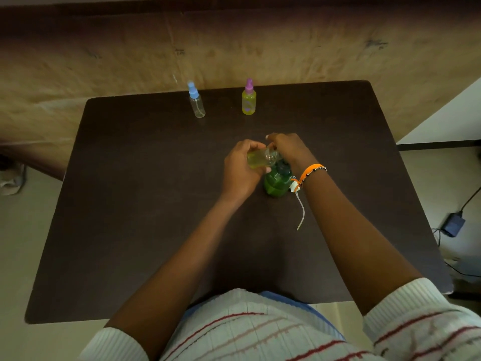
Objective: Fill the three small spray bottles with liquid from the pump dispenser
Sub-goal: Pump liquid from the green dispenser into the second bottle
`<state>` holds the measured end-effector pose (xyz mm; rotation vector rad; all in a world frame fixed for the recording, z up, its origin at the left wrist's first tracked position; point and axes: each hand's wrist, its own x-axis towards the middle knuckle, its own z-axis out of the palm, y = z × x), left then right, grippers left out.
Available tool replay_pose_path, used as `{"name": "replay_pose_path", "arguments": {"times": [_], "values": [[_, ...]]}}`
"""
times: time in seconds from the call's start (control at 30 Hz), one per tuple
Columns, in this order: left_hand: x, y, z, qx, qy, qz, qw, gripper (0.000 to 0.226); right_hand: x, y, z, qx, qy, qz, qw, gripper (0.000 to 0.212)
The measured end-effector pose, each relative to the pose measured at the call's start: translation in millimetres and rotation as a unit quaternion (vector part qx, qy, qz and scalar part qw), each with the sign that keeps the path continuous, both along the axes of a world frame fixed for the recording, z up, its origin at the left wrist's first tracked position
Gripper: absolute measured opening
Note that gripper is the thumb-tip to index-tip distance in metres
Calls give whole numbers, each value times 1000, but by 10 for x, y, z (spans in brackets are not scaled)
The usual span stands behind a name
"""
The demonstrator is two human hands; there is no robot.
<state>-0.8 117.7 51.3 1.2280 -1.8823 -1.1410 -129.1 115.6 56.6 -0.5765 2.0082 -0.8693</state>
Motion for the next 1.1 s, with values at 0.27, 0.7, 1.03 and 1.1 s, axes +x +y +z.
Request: {"name": "replay_pose_path", "arguments": {"times": [0.27,0.7,1.03,1.1], "values": [[-17,7,-58,14,4,10,1000,43,1,9,-59,-5,59,-14,998,30],[0,15,-19,15,2,9,1000,42,30,22,-23,-15,34,-18,999,30],[-11,20,-16,25,-9,9,1000,43,39,43,-14,-14,40,-35,998,35],[-5,6,2,27,-2,12,1000,43,61,30,7,-12,19,-21,1000,38]]}}
